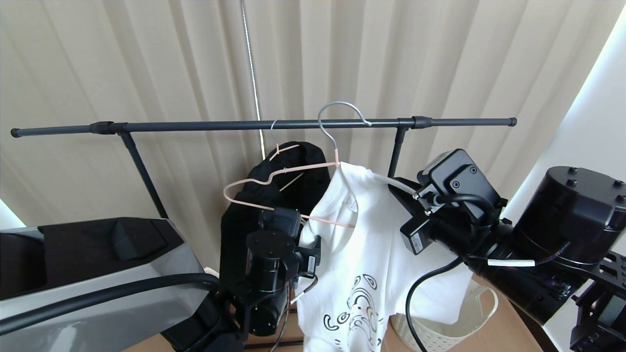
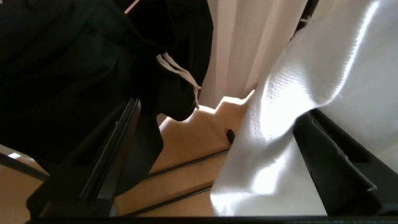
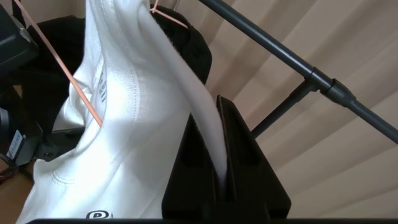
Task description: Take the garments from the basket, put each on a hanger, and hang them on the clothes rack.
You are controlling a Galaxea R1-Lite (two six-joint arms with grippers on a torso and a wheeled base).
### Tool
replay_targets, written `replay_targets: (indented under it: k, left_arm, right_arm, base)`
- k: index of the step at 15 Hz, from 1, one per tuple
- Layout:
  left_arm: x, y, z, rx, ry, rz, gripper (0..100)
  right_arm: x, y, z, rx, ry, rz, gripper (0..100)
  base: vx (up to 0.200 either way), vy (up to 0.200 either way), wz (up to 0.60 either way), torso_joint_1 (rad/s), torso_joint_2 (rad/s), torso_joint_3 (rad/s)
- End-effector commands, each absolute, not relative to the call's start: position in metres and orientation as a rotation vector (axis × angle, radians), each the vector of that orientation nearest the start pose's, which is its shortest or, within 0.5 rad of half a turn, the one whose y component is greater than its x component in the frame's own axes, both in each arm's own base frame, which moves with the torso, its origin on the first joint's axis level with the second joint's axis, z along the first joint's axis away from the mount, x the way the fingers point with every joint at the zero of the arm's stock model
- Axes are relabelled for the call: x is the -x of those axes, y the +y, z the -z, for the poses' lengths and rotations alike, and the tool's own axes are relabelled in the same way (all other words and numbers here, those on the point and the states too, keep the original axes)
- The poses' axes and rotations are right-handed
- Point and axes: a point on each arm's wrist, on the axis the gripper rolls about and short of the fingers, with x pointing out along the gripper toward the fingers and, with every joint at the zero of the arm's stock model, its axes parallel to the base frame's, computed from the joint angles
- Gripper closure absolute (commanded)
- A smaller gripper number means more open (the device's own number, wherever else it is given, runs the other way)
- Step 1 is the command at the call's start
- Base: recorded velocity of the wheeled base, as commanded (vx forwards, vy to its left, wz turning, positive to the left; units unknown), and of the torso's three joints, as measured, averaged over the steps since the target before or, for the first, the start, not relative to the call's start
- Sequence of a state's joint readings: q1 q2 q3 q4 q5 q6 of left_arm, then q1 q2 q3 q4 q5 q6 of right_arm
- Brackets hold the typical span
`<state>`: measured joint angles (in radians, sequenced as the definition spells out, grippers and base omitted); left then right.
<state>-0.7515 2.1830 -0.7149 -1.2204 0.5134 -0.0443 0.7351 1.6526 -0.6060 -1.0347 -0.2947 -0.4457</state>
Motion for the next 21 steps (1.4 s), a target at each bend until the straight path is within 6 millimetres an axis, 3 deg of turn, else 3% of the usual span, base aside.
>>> replay_targets:
  k: [1,6,21]
  left_arm:
    - [-0.271,-0.239,-0.057,-0.095,0.192,0.234,100]
    - [-0.271,-0.234,-0.066,-0.088,0.153,0.226,100]
    - [-0.309,-0.197,-0.079,-0.081,0.105,0.084,100]
  right_arm:
    - [-0.214,0.180,-0.185,0.444,-0.087,-0.421,100]
    - [-0.231,0.168,-0.180,0.454,-0.057,-0.366,100]
    - [-0.251,0.148,-0.169,0.471,-0.010,-0.319,100]
  base:
    - [0.000,0.000,0.00,0.000,0.00,0.000]
    - [0.000,0.000,0.00,0.000,0.00,0.000]
    - [0.000,0.000,0.00,0.000,0.00,0.000]
